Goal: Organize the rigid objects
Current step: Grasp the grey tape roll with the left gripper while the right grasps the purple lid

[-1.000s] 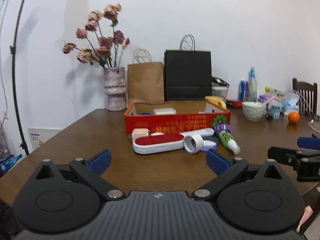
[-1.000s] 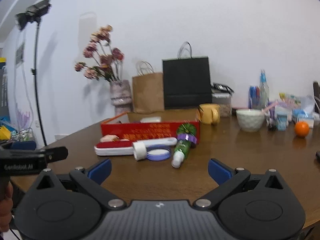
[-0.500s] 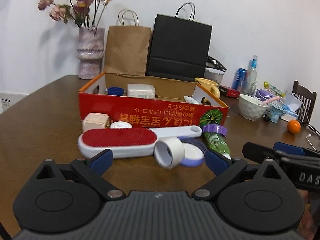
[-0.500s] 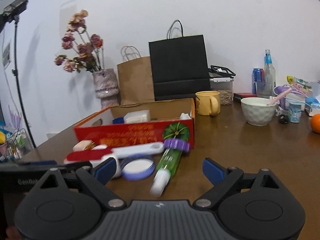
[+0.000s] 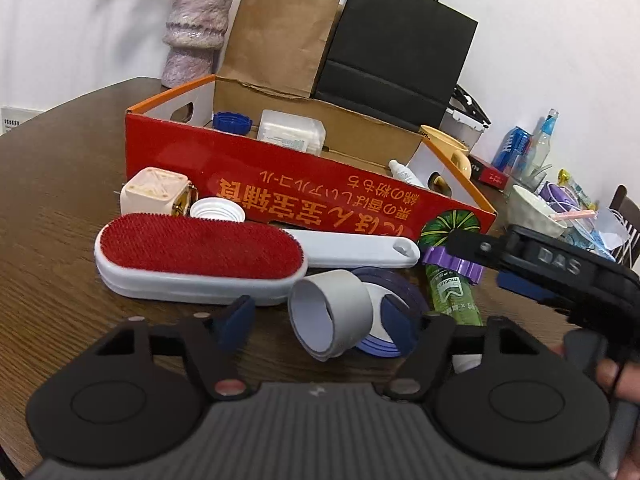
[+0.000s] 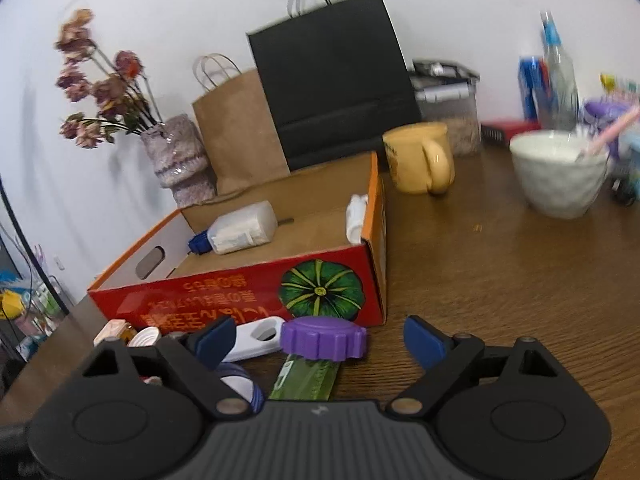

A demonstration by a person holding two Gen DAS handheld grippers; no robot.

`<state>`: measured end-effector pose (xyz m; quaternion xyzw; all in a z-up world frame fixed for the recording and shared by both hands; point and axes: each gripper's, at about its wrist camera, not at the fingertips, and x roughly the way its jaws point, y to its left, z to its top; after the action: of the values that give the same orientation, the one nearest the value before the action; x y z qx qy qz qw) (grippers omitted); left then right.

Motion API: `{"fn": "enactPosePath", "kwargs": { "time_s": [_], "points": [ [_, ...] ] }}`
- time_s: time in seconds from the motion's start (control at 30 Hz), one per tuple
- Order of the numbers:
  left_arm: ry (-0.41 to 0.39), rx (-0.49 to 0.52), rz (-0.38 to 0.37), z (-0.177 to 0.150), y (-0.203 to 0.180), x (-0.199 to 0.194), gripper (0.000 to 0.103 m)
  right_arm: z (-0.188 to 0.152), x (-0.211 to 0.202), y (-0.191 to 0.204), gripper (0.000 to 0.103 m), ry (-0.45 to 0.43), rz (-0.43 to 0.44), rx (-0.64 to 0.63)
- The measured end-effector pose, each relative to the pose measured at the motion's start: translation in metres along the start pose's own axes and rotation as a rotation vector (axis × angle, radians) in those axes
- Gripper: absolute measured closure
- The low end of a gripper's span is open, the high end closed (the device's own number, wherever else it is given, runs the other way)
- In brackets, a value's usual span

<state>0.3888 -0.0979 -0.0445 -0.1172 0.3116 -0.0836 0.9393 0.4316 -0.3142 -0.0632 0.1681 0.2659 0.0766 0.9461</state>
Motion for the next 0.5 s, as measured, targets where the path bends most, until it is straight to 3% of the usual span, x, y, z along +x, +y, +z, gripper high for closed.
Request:
{"fn": "enactPosePath", "kwargs": {
  "time_s": [0.03,0.07,0.13,0.17,0.2,0.3,0.5],
  "points": [
    [0.008,-0.003,0.001,0.0,0.0,0.002,0.051,0.0,0.004,-0.002,0.022,0.013,0.006,0.014],
    [0.01,-0.003,-0.006,0.0,0.0,0.002,0.057,-0.001,0.009,-0.004,0.026,0.026,0.015,0.03],
    [0.001,0.012,-0.014,0.0,-0.002,-0.001,0.057,-0.003,0.015,-0.007,0.048,0.04,0.037,0.048],
    [-0.007,0.024,-0.017,0.0,-0.003,-0.002,0.06,-0.005,0.018,-0.007,0.049,0.051,0.039,0.054],
    [-0.015,0.037,-0.025,0.0,-0.005,-0.004,0.078,-0.006,0.018,-0.007,0.049,0.047,0.044,0.051],
    [-0.03,0.072,-0.03,0.0,-0.01,-0.007,0.096,-0.008,0.016,-0.002,0.049,0.034,0.025,0.014],
    [-0.082,0.134,-0.006,-0.001,-0.016,-0.02,0.098,-0.006,-0.002,0.009,0.049,-0.038,0.003,-0.039]
  ]
}}
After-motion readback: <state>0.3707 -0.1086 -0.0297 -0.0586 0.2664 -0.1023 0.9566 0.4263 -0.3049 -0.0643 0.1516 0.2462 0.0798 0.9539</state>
